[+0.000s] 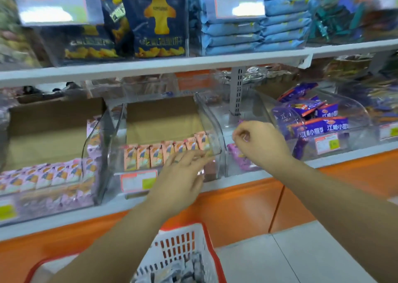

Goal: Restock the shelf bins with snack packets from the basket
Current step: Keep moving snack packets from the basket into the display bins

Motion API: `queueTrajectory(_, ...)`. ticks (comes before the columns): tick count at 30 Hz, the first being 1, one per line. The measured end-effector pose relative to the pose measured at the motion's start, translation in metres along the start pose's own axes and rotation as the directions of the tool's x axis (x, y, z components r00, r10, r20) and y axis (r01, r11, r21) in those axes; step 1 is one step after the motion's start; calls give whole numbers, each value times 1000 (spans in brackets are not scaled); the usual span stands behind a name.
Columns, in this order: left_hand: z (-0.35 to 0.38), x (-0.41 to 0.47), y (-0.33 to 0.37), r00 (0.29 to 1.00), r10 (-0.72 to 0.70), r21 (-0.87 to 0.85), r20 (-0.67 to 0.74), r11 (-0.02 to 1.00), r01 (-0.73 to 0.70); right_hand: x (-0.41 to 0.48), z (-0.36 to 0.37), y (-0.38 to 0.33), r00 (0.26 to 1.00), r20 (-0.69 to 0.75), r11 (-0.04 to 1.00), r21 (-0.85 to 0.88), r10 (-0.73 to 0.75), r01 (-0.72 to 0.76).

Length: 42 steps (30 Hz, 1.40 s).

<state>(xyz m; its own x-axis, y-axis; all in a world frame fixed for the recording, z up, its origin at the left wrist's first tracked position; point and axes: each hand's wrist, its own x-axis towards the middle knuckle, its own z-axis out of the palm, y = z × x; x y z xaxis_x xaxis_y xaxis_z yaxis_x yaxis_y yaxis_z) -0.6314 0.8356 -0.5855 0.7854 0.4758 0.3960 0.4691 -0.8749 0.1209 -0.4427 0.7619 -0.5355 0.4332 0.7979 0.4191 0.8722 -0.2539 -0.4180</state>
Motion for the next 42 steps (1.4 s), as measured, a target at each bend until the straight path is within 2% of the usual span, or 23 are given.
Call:
queueTrajectory(2, -1, -25, -6, 987, 74, -49, -141, 995, -82, -33, 3, -18, 993, -63, 986, 127, -100, 107)
queueTrajectory(3, 0, -40, -11, 981, 86, -47, -172, 994, -95, -48, 9, -24, 990, -49, 974, 177, -135, 141)
queueTrajectory(5, 1, -73, -20, 990, 38, -51, -134, 998, -45, -73, 30, -32, 982, 52, 957, 241, -179, 162)
queueTrajectory(8, 7, -125, -37, 989, -138, -109, -58, 985, 131, -97, 70, -43, 945, 259, 945, 306, -200, 116)
queueTrajectory(10, 14, -158, -49, 974, -227, -124, -11, 967, 224, -107, 95, -51, 892, 391, 937, 337, -227, 91)
queueTrajectory(13, 26, -207, -69, 936, -344, -165, 75, 921, 352, -122, 129, -67, 774, 568, 930, 361, -278, 69)
queueTrajectory(17, 46, -266, -93, 832, -492, -126, 256, 836, 534, -146, 174, -87, 621, 728, 935, 354, -291, 22)
queueTrajectory(21, 59, -311, -108, 666, -587, -37, 460, 737, 675, -168, 210, -99, 474, 845, 961, 276, -249, 13)
queueTrajectory(23, 63, -328, -111, 612, -560, -51, 559, 713, 699, -177, 225, -103, 412, 882, 969, 247, -231, 15)
queueTrajectory(26, 71, -346, -114, 568, -481, -61, 668, 725, 686, -186, 244, -112, 336, 917, 976, 216, -216, 37)
queueTrajectory(29, 74, -350, -115, 594, -436, -106, 676, 740, 664, -195, 258, -118, 257, 944, 979, 195, -206, 65)
queueTrajectory(31, 71, -350, -113, 560, -381, -53, 736, 792, 608, -199, 264, -120, 206, 956, 977, 197, -209, 77)
queueTrajectory(34, 68, -352, -108, 433, -337, 82, 836, 857, 509, -201, 266, -120, 197, 959, 979, 193, -202, 64)
queueTrajectory(35, 69, -352, -106, 422, -338, 111, 841, 872, 476, -201, 266, -121, 209, 957, 979, 196, -203, 57)
queueTrajectory(36, 71, -354, -106, 430, -345, 132, 834, 883, 451, -201, 266, -120, 222, 953, 979, 200, -205, 49)
queueTrajectory(40, 74, -357, -109, 574, -314, 105, 756, 924, 368, -197, 257, -120, 253, 945, 978, 206, -208, 38)
queueTrajectory(42, 68, -358, -112, 600, -312, 82, 736, 922, 378, -188, 247, -122, 283, 935, 977, 208, -213, 51)
